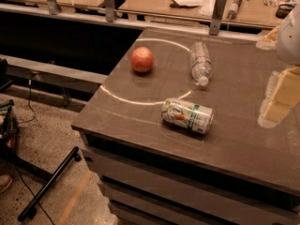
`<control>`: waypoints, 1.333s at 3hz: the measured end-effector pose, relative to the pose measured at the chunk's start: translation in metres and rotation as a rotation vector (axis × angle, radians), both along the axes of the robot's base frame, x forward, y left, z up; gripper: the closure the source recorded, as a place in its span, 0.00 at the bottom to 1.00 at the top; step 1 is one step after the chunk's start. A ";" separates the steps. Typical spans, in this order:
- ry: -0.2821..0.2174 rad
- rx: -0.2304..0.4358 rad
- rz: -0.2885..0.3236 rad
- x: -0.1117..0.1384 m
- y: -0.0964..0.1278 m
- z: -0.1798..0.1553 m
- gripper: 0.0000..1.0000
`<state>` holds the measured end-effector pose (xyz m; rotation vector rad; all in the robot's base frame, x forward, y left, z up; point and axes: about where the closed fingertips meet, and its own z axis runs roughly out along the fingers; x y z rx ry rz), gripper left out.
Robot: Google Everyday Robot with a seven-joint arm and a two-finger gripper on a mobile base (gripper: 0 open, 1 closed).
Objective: Place 7up can upright
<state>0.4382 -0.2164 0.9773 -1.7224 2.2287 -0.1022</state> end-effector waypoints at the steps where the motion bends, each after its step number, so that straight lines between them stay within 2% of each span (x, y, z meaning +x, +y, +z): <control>1: 0.023 0.015 0.014 0.004 0.012 -0.008 0.00; 2: 0.129 0.067 0.075 0.018 0.060 -0.044 0.00; 3: 0.234 0.070 0.139 0.033 0.122 -0.080 0.00; 4: 0.243 -0.004 0.097 0.042 0.152 -0.093 0.00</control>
Offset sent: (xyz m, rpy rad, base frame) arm 0.0255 0.0883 -0.0649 0.1165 0.2056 0.1120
